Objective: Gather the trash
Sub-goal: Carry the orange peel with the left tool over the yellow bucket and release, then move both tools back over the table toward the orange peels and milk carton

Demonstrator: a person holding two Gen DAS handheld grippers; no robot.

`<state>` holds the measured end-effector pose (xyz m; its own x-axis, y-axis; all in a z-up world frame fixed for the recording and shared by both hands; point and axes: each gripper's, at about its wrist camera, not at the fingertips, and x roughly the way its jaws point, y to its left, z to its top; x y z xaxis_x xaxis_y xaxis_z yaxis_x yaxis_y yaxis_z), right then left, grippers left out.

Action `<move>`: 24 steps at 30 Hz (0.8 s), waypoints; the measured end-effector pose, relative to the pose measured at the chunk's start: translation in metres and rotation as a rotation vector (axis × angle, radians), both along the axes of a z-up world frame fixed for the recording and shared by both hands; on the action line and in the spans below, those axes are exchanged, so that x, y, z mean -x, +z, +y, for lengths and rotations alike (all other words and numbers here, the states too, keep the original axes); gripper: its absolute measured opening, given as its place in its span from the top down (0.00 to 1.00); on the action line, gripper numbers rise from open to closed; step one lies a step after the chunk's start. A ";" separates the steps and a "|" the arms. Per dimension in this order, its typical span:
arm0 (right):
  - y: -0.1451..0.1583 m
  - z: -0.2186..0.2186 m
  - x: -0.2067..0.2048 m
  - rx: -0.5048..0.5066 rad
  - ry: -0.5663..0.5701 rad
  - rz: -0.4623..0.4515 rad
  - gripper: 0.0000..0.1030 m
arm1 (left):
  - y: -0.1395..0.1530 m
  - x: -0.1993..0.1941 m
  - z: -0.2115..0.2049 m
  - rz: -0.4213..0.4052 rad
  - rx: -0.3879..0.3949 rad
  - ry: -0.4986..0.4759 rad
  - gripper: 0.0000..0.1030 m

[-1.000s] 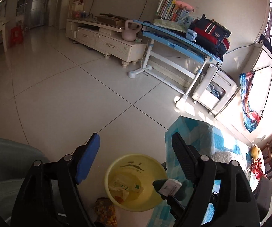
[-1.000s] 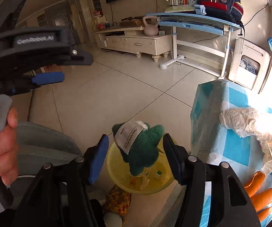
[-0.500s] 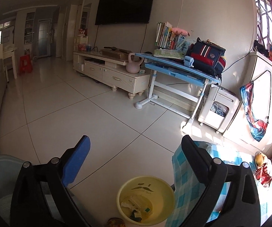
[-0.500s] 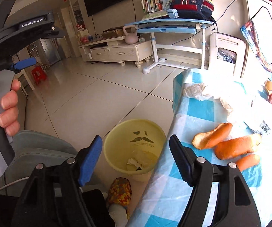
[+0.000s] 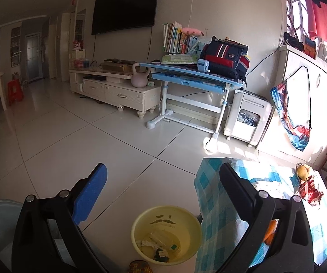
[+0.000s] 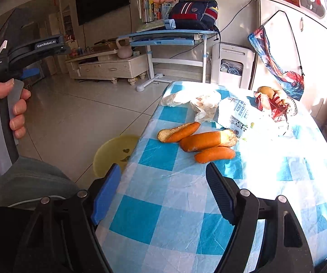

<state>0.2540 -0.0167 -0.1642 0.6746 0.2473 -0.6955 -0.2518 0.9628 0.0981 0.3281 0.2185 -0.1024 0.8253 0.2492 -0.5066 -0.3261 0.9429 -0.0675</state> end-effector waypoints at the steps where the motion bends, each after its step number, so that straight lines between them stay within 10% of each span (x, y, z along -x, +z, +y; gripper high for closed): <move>1: -0.002 -0.004 0.000 -0.001 -0.018 0.011 0.28 | 0.000 -0.001 -0.003 0.008 -0.010 -0.016 0.07; 24: -0.023 -0.058 0.011 -0.101 -0.282 0.114 0.28 | -0.014 -0.020 -0.037 0.109 -0.071 -0.182 0.07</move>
<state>0.2434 -0.0742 -0.1873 0.6453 0.1334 -0.7522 0.0417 0.9770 0.2090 0.3482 0.1819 -0.1164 0.8011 0.1394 -0.5820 -0.1520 0.9880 0.0274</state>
